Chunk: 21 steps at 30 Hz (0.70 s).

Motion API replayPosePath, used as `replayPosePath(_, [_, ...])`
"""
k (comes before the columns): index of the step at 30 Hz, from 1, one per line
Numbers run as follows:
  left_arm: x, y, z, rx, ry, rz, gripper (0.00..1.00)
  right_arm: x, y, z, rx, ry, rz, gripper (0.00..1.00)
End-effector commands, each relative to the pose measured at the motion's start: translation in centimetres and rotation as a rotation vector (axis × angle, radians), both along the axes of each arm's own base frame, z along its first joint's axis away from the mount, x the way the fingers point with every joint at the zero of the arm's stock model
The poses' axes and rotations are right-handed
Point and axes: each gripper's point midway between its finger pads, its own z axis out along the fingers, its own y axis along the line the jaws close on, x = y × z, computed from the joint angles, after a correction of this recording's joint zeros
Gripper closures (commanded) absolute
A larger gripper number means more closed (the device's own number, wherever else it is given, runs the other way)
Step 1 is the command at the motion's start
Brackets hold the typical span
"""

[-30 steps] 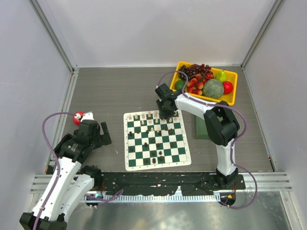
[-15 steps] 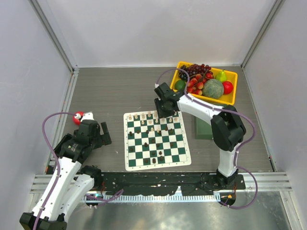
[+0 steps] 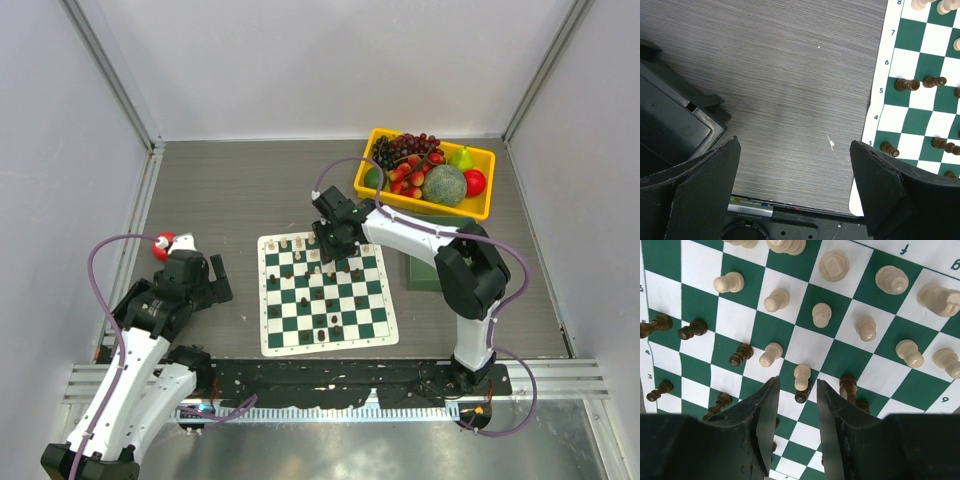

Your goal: Set up the chess pieces on the board

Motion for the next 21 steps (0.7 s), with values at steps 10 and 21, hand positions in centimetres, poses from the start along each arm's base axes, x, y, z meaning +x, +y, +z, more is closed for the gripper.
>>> replayPosePath(10, [0.8, 0.0, 0.6, 0.003, -0.04, -0.006, 0.01, 0.5, 0.6, -1.2, -0.023, 0.014, 0.024, 0.64])
replayPosePath(21, [0.8, 0.0, 0.6, 0.003, -0.04, -0.006, 0.01, -0.1, 0.8, -1.6, -0.013, 0.044, 0.046, 0.68])
